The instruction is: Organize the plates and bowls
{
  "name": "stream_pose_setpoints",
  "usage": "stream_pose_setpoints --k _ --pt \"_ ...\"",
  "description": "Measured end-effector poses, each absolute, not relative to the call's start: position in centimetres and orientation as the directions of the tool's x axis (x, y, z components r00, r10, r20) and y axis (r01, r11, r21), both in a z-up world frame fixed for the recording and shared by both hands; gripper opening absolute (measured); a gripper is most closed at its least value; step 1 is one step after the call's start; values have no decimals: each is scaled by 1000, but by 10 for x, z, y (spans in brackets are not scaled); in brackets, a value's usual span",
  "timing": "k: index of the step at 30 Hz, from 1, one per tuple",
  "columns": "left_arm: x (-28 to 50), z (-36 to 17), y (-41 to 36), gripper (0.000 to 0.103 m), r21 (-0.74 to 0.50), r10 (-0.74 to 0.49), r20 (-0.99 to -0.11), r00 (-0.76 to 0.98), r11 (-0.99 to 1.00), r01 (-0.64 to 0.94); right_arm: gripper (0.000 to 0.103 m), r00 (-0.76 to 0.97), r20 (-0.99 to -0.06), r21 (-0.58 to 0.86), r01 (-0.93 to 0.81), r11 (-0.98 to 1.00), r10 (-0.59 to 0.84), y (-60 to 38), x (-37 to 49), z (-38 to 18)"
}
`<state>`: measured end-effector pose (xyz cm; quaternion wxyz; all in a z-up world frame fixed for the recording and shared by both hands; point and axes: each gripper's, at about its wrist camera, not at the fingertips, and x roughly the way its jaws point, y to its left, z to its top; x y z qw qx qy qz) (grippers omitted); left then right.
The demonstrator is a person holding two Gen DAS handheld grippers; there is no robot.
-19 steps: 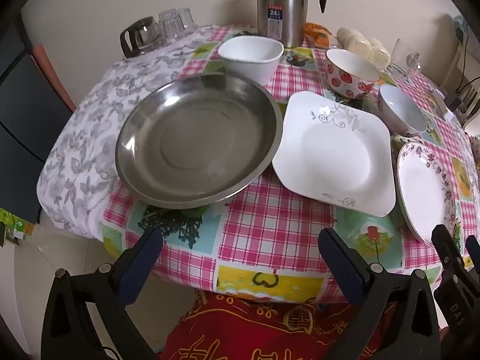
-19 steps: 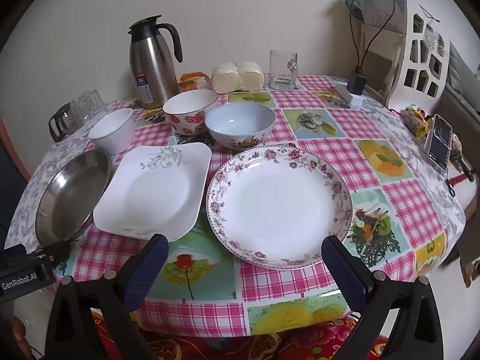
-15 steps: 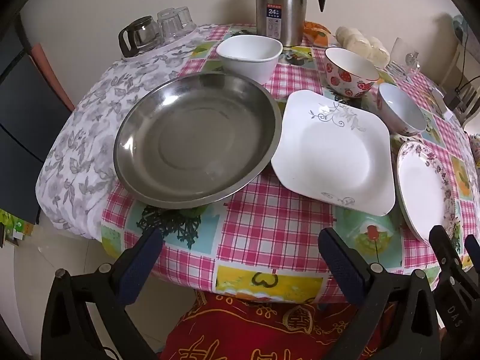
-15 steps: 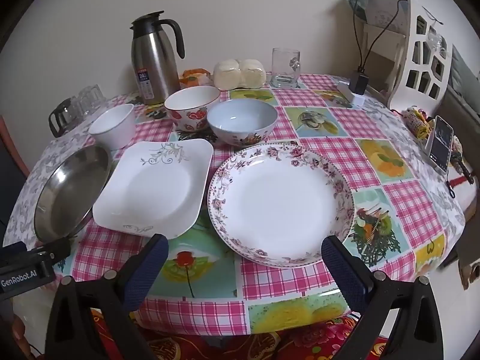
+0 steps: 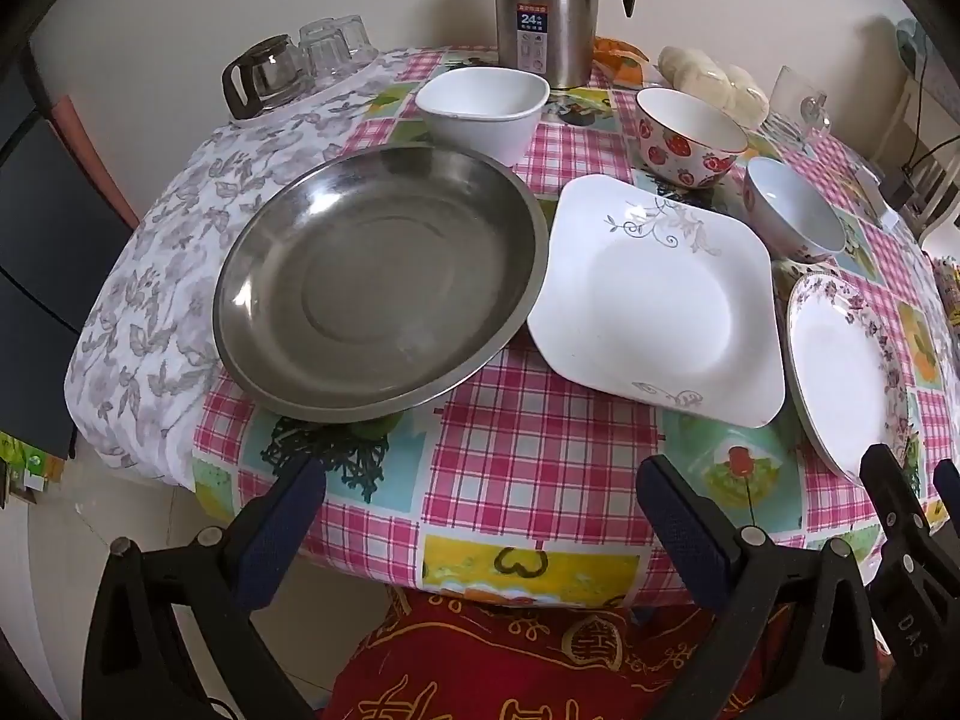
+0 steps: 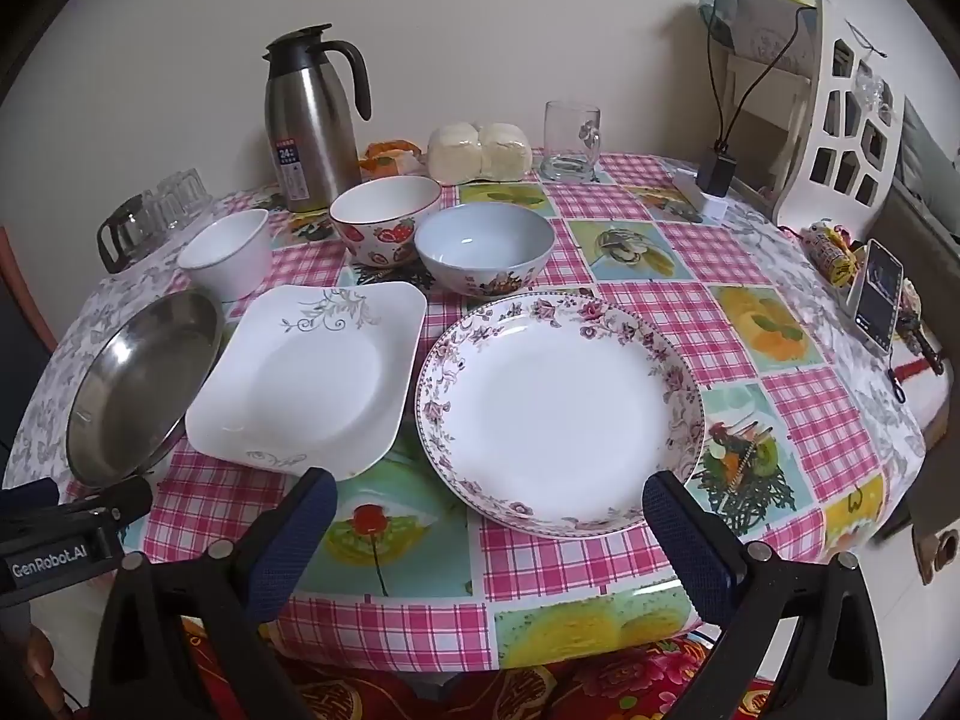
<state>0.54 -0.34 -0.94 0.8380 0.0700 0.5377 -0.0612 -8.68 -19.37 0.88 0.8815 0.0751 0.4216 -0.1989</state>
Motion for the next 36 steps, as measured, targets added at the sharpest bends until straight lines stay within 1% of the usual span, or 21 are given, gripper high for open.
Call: stream_pose_setpoints --k 36 --pt "5 -9 -6 103 39 -36 -919 392 982 183 103 560 -776 -38 416 909 -289 -193 -87 8"
